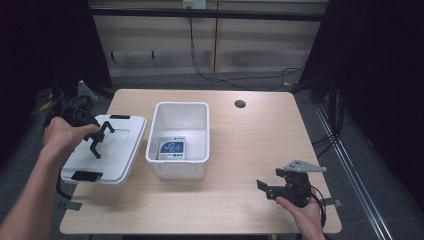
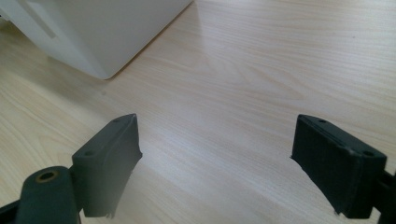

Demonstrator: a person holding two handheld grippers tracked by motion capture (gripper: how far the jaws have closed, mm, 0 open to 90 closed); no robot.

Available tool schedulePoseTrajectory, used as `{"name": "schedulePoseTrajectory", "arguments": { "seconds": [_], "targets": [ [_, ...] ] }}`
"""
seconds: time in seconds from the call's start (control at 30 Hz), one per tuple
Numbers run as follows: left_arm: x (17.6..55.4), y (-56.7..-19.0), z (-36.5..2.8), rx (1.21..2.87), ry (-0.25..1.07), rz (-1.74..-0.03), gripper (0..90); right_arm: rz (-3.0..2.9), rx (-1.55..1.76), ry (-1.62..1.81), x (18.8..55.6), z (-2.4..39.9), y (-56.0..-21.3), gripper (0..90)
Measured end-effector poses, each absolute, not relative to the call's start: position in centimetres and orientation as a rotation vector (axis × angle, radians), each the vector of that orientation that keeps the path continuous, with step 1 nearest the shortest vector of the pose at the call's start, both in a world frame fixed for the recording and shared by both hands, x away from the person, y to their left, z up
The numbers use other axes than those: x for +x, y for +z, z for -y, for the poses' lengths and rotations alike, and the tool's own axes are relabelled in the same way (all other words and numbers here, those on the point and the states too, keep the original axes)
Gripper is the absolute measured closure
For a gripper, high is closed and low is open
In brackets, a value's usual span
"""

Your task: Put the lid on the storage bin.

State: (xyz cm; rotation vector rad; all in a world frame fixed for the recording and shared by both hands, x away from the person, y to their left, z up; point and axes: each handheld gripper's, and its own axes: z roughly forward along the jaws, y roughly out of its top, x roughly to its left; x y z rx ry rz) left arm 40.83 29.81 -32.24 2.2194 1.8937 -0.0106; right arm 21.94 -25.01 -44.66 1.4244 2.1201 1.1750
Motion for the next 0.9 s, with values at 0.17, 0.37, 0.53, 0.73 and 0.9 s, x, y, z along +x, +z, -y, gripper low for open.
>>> {"name": "schedulePoseTrajectory", "arguments": {
  "seconds": [0.17,0.37,0.53,0.73,0.9],
  "targets": [
    [40.8,-31.5,-29.7,2.221,0.003,-1.886,84.8,-2.123,1.427,1.172,22.0,25.0,-44.7,14.4],
    [40.7,-30.4,-29.9,2.207,0.013,-1.881,84.8,-2.123,1.428,1.170,22.0,25.0,-44.7,14.4],
    [40.7,-30.1,-30.1,2.195,0.023,-1.904,84.9,-2.122,1.430,1.170,22.0,25.0,-44.7,14.3],
    [40.7,-29.6,-30.0,2.198,0.026,-1.917,84.9,-2.121,1.429,1.172,22.0,25.0,-44.7,14.3],
    [40.6,-28.7,-29.6,2.200,0.057,-1.901,84.9,-2.122,1.428,1.175,22.0,25.0,-44.7,14.3]
  ]
}}
